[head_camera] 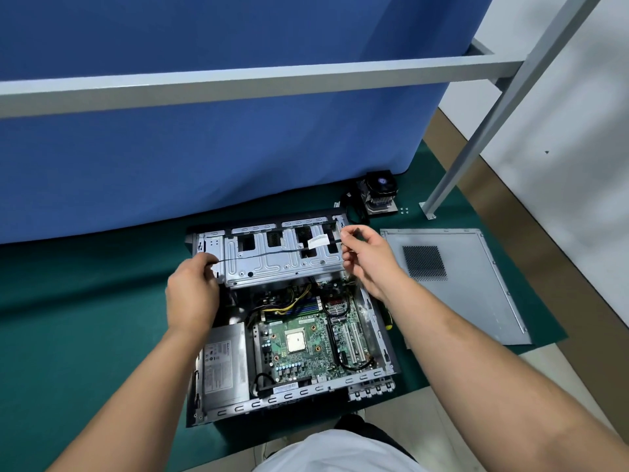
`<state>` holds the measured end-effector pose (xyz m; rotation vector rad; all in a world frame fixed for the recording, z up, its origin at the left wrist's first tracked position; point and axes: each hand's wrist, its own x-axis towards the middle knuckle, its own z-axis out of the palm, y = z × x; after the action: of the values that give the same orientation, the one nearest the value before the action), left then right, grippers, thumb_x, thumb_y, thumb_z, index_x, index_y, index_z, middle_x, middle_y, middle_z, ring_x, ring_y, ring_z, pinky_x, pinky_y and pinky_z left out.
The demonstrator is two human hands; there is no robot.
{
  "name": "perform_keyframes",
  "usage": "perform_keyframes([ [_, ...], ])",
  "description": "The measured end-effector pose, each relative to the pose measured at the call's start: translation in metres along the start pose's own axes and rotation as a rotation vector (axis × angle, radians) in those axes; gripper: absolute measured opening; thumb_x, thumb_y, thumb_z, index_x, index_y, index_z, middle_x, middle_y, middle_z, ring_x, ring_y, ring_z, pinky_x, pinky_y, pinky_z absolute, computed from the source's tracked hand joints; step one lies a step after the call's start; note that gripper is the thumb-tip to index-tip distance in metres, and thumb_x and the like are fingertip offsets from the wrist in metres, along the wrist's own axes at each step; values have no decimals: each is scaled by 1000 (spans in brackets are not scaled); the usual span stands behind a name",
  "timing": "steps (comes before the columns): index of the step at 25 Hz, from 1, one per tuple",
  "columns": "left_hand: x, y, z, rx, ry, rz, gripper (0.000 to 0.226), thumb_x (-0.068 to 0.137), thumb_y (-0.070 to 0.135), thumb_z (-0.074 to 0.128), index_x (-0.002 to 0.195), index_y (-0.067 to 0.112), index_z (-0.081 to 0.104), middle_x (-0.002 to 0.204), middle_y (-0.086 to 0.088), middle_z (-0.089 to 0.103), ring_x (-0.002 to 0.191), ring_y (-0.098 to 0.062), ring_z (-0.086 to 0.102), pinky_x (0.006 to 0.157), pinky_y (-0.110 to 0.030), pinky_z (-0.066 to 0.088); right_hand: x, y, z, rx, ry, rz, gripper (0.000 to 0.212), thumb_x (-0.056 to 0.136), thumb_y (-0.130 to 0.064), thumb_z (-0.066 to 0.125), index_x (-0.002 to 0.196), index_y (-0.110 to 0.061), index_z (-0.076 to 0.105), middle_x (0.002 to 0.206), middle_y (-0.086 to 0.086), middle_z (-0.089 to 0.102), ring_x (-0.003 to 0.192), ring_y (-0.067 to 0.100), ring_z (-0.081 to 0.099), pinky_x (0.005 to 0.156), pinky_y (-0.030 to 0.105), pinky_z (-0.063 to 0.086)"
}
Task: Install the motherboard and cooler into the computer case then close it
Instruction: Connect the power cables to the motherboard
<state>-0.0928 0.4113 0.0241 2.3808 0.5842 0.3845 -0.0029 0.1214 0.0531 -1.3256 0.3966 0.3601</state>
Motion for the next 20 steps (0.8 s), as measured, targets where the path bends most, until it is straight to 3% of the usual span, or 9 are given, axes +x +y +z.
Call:
perform_keyframes([
  [4, 7, -1, -3, 18, 2, 14, 35, 90, -6, 52, 112, 8, 75, 104, -18, 74, 101, -42, 58, 87, -44, 49, -2, -8, -5, 75, -91, 57, 14, 94, 5, 64, 101, -6, 71, 81, 9, 70, 71, 14, 66, 67, 24, 57],
  [8, 15, 0, -5, -37, 10, -63, 32, 95, 3, 53, 115, 10, 76, 109, -17, 64, 95, -32, 58, 86, -32, 43, -3, -14, -6, 105, -119, 122, 16, 94, 8, 59, 104, -4, 64, 84, 13, 68, 69, 17, 65, 63, 25, 57],
  [10, 17, 2, -4, -63, 9, -86, 32, 97, 6, 52, 117, 11, 76, 109, -15, 58, 90, -22, 51, 85, -27, 38, -2, -14, -6, 136, -131, 152, 26, 94, 11, 50, 110, -5, 63, 84, 15, 68, 69, 19, 65, 62, 27, 57],
  [12, 18, 3, -3, -63, 1, -82, 31, 97, 5, 52, 117, 10, 76, 108, -16, 58, 90, -24, 53, 84, -27, 38, 0, -13, -4, 176, -161, 183, 35, 91, 11, 42, 114, -4, 66, 86, 15, 69, 72, 20, 67, 65, 28, 59],
  [16, 19, 2, -1, -69, -8, -86, 29, 96, 6, 54, 117, 7, 75, 108, -16, 67, 102, -33, 61, 87, -31, 43, 9, -10, 1, 224, -101, 201, 20, 96, -2, 56, 110, 0, 71, 89, 14, 71, 73, 17, 70, 66, 26, 59],
  [20, 19, 4, -1, -155, -28, -162, 29, 98, 14, 57, 122, 12, 72, 119, -8, 72, 107, -24, 65, 97, -33, 46, 15, -3, 3, 156, -54, 161, 26, 92, 12, 61, 113, -1, 68, 95, 18, 75, 71, 15, 71, 63, 22, 57],
])
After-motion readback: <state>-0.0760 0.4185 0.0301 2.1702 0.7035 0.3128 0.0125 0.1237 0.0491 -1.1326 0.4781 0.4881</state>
